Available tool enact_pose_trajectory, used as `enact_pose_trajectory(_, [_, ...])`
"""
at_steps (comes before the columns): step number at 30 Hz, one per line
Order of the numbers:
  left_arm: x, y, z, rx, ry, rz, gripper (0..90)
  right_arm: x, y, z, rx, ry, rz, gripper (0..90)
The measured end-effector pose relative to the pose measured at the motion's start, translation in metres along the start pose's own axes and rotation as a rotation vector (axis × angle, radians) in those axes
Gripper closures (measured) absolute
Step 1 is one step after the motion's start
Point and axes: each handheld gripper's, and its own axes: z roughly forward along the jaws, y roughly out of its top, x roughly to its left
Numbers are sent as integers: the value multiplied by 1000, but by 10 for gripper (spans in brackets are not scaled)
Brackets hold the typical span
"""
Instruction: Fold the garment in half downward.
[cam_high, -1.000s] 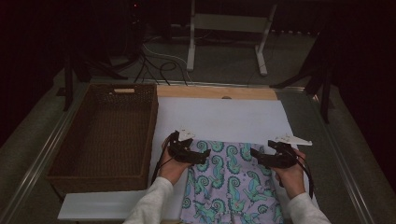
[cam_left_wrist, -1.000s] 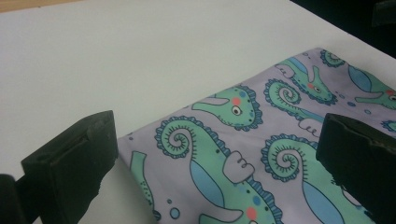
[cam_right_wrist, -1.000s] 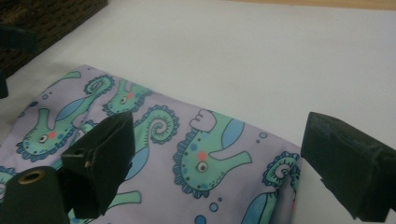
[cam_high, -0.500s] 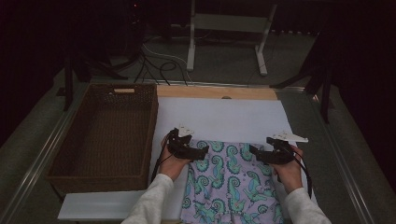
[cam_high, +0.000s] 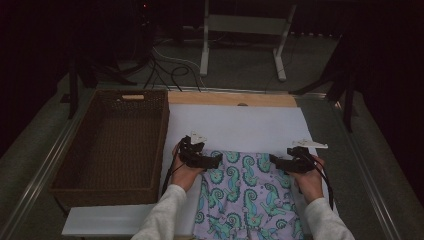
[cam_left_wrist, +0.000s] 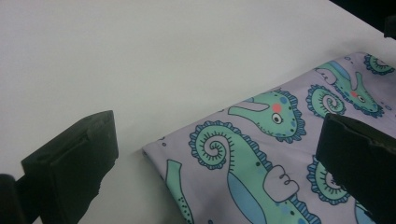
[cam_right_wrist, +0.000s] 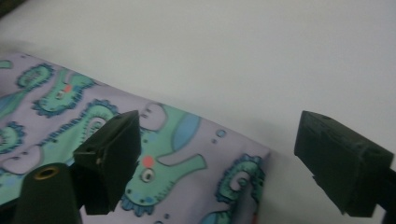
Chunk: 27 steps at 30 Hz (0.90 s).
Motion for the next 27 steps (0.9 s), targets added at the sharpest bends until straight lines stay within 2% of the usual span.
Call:
enact_pose_trajectory(2, [1,0,1,7,5,-3,0,-4,-1,4,32,-16,18,188])
enact_pose_trajectory(6, [2,-1,2,8,10,-5,0,-6,-3,7,55,-31,28,250])
enact_pose_trajectory(8, [3,0,2,6,12,-7,0,-9,-4,12,74,-56,33,331])
enact_pose_trajectory(9, [3,0,2,5,14,-9,0,-9,-4,14,83,-53,36,351])
enact_pose_trajectory(14, [4,0,3,9,19,-12,0,-7,-8,23,137,-80,16,477])
enact_pose_trajectory(16, [4,1,4,12,24,-13,0,-5,-8,23,138,-94,7,513])
enact_pose_trajectory(19, [6,1,5,19,33,-18,1,-2,-8,22,146,-88,3,633])
enact_pose_trajectory(22, [7,2,6,30,33,-29,2,-2,-7,22,154,-38,31,801])
enact_pose_trajectory(23, [8,2,7,34,31,-39,10,-3,-8,22,156,-23,36,825])
enact_pose_trajectory(25, [8,2,7,37,32,-48,21,-2,-7,22,155,-25,34,837])
enact_pose_trajectory(27, [11,2,9,49,32,-62,42,-3,-7,21,150,-34,10,853])
